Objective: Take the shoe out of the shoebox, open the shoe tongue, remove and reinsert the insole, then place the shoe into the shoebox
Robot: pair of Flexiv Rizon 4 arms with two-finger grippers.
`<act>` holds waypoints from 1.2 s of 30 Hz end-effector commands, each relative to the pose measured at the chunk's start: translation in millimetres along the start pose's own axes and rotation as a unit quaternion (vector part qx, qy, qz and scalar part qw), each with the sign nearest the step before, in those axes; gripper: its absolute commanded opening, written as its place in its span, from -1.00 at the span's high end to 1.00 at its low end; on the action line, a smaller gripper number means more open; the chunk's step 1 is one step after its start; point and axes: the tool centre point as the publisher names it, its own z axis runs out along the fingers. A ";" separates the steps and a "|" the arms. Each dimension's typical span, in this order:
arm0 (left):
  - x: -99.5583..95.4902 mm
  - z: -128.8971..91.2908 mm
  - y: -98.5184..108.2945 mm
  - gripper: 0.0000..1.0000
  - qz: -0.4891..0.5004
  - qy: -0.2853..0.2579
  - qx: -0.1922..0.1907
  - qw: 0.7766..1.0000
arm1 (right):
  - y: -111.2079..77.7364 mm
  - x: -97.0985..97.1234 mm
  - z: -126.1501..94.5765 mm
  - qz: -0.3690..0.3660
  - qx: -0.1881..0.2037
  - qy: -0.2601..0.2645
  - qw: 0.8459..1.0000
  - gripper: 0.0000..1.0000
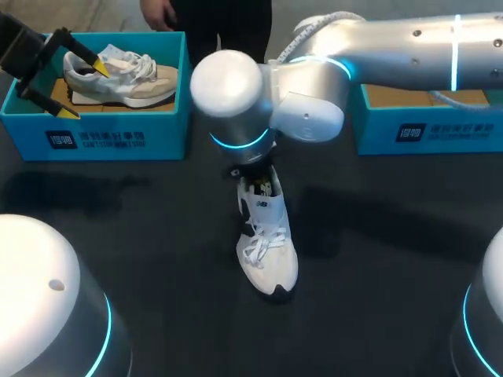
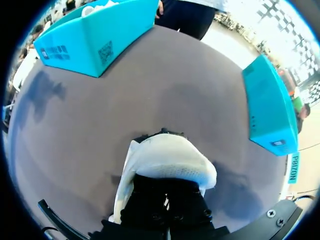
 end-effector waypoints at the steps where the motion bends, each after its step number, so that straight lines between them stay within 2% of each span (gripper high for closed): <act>1: 0.2 -0.6 -0.5 -1.00 0.000 0.001 -0.001 1.000 | 1.6 2.0 10.1 -0.001 0.010 -0.005 1.000 1.00; 12: 0.2 -0.6 -0.5 -1.00 0.000 0.001 -0.001 1.000 | -8.2 3.7 41.1 0.010 0.049 0.017 0.999 1.00; 17: 0.2 -0.6 -0.5 -1.00 0.000 0.001 -0.001 1.000 | -14.8 -0.1 22.9 0.024 0.069 0.034 0.997 1.00; 23: 0.2 -0.6 -0.5 -1.00 0.000 0.001 -0.001 1.000 | -24.0 -4.3 -9.1 0.043 0.124 0.081 0.988 1.00; 36: 0.2 -0.6 -0.5 -1.00 0.000 0.001 -0.001 1.000 | -39.9 -7.4 -42.3 0.060 0.213 0.130 0.966 1.00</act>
